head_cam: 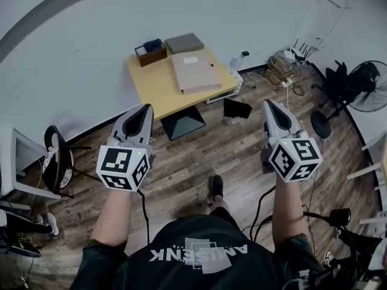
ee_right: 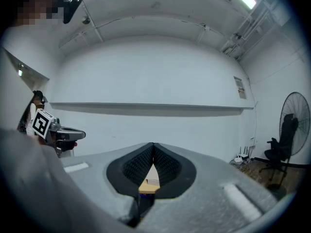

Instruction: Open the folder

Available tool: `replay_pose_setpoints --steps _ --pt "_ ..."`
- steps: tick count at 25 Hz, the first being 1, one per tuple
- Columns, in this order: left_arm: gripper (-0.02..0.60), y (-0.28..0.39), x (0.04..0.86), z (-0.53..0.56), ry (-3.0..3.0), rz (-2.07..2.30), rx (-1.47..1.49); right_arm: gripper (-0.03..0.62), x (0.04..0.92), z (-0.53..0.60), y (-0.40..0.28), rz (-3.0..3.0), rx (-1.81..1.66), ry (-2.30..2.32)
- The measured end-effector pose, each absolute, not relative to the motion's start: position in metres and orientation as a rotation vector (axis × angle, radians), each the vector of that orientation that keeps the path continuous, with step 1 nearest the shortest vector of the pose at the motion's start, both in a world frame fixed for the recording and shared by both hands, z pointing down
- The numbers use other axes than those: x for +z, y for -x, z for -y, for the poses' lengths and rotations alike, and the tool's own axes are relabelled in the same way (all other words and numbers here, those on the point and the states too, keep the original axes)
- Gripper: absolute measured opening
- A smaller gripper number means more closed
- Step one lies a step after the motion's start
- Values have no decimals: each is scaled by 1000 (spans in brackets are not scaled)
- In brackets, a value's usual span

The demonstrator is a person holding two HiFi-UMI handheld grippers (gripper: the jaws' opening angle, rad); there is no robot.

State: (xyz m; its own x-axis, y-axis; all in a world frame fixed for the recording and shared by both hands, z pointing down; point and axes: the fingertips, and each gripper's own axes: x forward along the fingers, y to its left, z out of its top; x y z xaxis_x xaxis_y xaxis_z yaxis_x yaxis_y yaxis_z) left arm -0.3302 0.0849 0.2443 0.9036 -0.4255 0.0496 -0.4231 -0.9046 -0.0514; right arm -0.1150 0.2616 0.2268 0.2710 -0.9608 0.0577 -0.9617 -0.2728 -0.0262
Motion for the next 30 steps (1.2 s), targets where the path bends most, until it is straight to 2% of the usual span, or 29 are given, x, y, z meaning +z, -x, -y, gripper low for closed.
replay_pose_setpoints --steps 18,30 --pt "-3 166 249 0 2992 -902 -100 -2 230 -144 -72 2112 62 -2318" --pt "-3 85 245 32 2955 -1024 -104 -2 254 -107 -151 2227 117 -2178"
